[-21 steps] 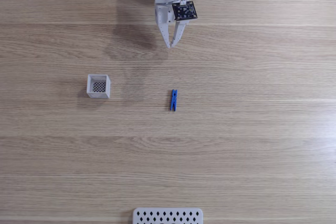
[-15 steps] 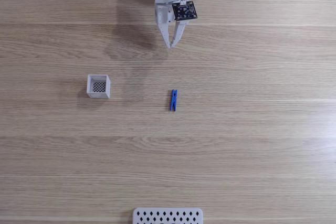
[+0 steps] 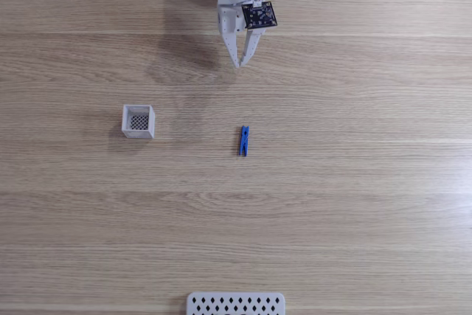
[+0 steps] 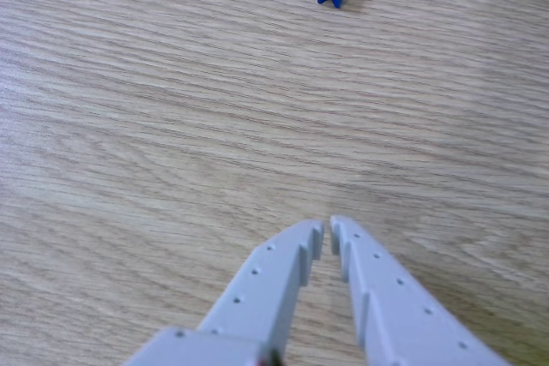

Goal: Grasp a peg and put it in the crate.

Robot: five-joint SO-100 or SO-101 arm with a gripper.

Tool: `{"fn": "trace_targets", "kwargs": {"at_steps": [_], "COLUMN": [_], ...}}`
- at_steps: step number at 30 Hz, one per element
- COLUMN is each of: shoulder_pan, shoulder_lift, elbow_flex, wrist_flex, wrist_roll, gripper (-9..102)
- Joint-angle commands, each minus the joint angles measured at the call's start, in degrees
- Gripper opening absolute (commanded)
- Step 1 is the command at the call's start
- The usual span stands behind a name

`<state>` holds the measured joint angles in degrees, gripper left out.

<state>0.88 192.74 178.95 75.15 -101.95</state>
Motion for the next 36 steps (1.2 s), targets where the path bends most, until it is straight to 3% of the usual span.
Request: {"fn": "trace_targets", "kwargs": {"at_steps": [1,9,17,26,36], "shoulder_pan": [0.6,1.2,1.1,1.1,1.0], "shoulder_lift": [-1.3,-23.6,-65.0,-105.7,-118.3], "elbow_flex": [0.4,-19.2,-51.6,-87.7,-97.7], "wrist_flex": [-0.2,-0.3,0.3,0.6,-0.2], "wrist_roll": [-0.5,0.2,0.6,13.9,17.1], "gripper": [-1,0,0,0,0]}}
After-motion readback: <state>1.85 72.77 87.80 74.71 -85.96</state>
